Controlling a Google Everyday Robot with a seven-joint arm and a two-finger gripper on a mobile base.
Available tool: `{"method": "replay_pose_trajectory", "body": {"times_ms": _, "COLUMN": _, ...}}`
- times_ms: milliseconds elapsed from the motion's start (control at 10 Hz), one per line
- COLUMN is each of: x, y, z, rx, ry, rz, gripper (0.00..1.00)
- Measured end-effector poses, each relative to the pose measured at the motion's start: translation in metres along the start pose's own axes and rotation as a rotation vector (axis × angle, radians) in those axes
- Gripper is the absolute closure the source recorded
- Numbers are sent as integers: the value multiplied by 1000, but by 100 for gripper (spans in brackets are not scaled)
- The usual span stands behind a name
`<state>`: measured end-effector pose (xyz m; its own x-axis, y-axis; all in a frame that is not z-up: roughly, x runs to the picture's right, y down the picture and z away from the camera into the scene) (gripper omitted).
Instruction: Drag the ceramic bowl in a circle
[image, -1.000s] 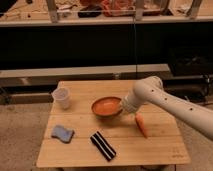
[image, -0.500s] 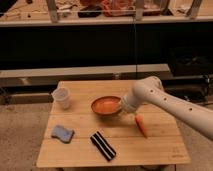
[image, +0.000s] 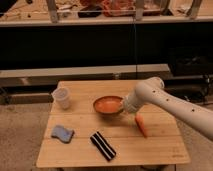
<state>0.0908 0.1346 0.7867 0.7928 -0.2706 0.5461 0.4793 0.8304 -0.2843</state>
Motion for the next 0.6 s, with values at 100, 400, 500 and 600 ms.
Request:
{"method": "replay_pose_trajectory", "body": {"times_ms": 100, "x": -2, "y": -2, "z": 1, "rx": 1, "ry": 0, "rz": 2, "gripper": 99}}
{"method": "replay_pose_trajectory", "body": {"times_ms": 400, "x": 2, "y": -13, "z": 7, "rx": -2, "ry": 0, "rz": -6, "gripper": 99}}
{"method": "replay_pose_trajectory", "body": {"times_ms": 500, "x": 1, "y": -20, "z": 11, "rx": -5, "ry": -1, "rz": -16, "gripper": 99}}
{"method": "replay_pose_trajectory", "body": {"times_ms": 600, "x": 0, "y": -25, "z": 13, "rx": -8, "ry": 0, "rz": -24, "gripper": 99}}
